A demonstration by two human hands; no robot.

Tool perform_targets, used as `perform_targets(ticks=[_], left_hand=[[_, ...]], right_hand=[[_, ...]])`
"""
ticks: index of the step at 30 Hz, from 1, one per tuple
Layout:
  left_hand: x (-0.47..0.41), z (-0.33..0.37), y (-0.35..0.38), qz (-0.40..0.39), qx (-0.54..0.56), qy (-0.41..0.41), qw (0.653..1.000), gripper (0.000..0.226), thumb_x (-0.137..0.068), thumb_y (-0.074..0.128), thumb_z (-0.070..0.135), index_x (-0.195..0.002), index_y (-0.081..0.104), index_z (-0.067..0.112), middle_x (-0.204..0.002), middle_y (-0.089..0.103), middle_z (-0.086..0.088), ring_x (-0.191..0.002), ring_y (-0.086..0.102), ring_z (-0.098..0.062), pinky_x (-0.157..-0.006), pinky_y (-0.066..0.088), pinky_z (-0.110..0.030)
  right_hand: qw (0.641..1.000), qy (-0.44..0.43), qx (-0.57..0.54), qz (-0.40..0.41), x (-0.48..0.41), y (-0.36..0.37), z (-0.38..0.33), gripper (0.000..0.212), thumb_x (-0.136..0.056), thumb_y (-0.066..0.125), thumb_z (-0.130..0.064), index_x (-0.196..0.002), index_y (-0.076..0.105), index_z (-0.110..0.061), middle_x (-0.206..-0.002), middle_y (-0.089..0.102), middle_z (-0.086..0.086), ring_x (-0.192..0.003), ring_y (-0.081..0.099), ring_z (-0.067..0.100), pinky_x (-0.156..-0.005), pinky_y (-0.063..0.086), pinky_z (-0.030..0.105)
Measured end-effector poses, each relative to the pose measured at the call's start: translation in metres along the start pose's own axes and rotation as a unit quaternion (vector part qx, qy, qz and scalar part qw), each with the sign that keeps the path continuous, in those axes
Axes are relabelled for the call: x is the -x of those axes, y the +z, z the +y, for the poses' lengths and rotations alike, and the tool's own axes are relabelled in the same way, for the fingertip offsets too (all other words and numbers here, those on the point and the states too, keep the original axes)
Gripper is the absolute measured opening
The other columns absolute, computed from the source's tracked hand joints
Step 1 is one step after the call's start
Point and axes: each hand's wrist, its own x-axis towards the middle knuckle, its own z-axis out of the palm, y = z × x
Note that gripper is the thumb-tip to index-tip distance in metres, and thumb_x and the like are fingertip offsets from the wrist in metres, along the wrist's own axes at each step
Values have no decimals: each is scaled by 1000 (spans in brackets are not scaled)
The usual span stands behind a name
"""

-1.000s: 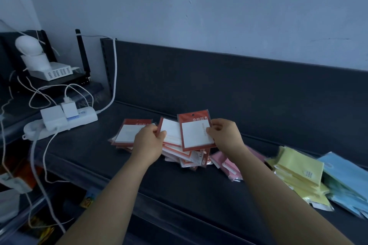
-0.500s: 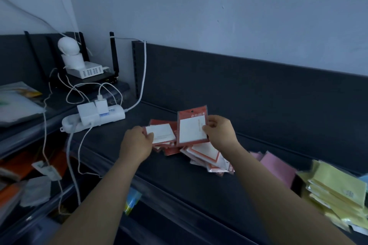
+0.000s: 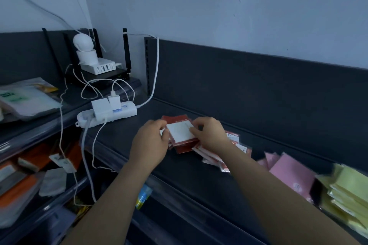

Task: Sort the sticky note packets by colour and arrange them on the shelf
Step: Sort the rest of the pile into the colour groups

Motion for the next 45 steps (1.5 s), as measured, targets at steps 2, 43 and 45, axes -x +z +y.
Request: perform_targets(ticks=[2, 43, 45], left_hand=[[4, 15, 3, 5, -1, 37, 999, 29, -95, 52, 22, -122, 62, 17, -112, 60, -3, -102, 57, -22, -83, 46, -34], [371, 518, 239, -217, 137, 383, 887, 31, -94, 54, 27, -121, 66, 16, -117, 67, 1, -106, 58, -24, -90, 44, -33], [381, 537, 251, -235, 143, 388, 880, 32, -95, 54, 28, -122, 65, 17, -119, 66, 2, -109, 57, -22, -92, 42, -31]], right_hand=[[1000, -9, 11, 25, 13, -9, 6, 19, -92, 58, -20, -103, 69, -9, -105, 68, 4, -96, 62, 22, -83, 51, 34], [889, 314, 197, 269, 554, -382, 354, 42, -95, 54, -28, -135, 53, -16, -137, 56, -1, -126, 49, 19, -100, 36, 25], [880, 332, 199, 276, 567, -395, 368, 41, -94, 54, -26, -133, 54, -15, -134, 58, 1, -124, 51, 22, -98, 37, 26]])
